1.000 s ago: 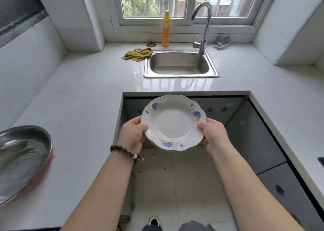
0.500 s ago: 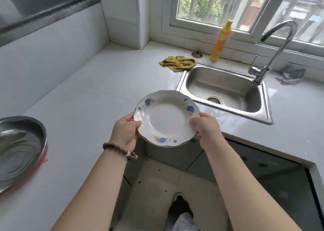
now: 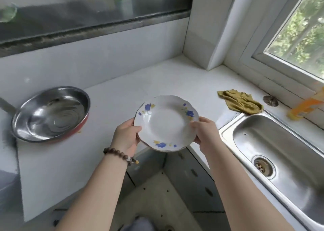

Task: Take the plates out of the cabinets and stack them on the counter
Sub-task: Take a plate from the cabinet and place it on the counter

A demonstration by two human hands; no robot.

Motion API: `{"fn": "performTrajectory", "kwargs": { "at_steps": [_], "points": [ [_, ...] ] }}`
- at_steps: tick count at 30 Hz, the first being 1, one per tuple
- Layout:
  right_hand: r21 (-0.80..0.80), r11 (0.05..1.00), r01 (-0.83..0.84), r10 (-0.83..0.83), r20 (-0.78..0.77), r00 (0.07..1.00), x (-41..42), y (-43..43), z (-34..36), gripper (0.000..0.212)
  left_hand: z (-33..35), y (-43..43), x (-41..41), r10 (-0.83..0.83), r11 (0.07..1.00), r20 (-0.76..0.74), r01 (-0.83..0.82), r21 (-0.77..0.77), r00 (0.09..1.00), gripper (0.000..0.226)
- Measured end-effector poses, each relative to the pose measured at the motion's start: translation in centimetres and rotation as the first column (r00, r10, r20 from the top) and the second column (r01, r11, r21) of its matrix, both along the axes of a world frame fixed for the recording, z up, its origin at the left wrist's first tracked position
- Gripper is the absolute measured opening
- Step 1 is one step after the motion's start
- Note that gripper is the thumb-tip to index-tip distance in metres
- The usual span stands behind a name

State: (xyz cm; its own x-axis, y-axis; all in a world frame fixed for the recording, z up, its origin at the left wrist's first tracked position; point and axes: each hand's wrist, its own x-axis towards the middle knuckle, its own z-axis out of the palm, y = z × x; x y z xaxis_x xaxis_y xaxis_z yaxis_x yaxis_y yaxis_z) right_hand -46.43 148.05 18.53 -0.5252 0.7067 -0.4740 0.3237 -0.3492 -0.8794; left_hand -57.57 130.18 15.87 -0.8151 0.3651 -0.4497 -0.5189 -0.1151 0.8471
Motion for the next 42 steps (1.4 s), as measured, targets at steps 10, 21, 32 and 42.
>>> {"fn": "performTrajectory", "kwargs": {
  "at_steps": [10, 21, 32, 42],
  "points": [
    [-0.031, 0.960, -0.279, 0.280, 0.017, 0.960, -12.5, -0.5, -2.5, 0.021, -1.4, -2.9, -7.4, 0.238, 0.971, 0.006, -0.238, -0.003, 0.971, 0.041],
    [-0.043, 0.922, -0.384, 0.386, 0.059, 0.920, -25.3, 2.7, -4.5, 0.018, -3.5, 0.3, -17.3, 0.362, 0.932, 0.051, -0.360, -0.040, 0.931, 0.044],
    [-0.106, 0.872, -0.477, 0.487, 0.113, 0.866, -34.4, 5.9, -7.8, 0.015, -7.1, 3.9, -23.5, 0.491, 0.861, 0.069, -0.471, -0.194, 0.869, 0.043],
    [-0.115, 0.854, -0.507, 0.520, 0.218, 0.826, -39.2, 6.4, -10.2, 0.031, -9.6, 4.6, -27.4, 0.527, 0.822, 0.124, -0.467, -0.326, 0.841, 0.044]
  ]
}}
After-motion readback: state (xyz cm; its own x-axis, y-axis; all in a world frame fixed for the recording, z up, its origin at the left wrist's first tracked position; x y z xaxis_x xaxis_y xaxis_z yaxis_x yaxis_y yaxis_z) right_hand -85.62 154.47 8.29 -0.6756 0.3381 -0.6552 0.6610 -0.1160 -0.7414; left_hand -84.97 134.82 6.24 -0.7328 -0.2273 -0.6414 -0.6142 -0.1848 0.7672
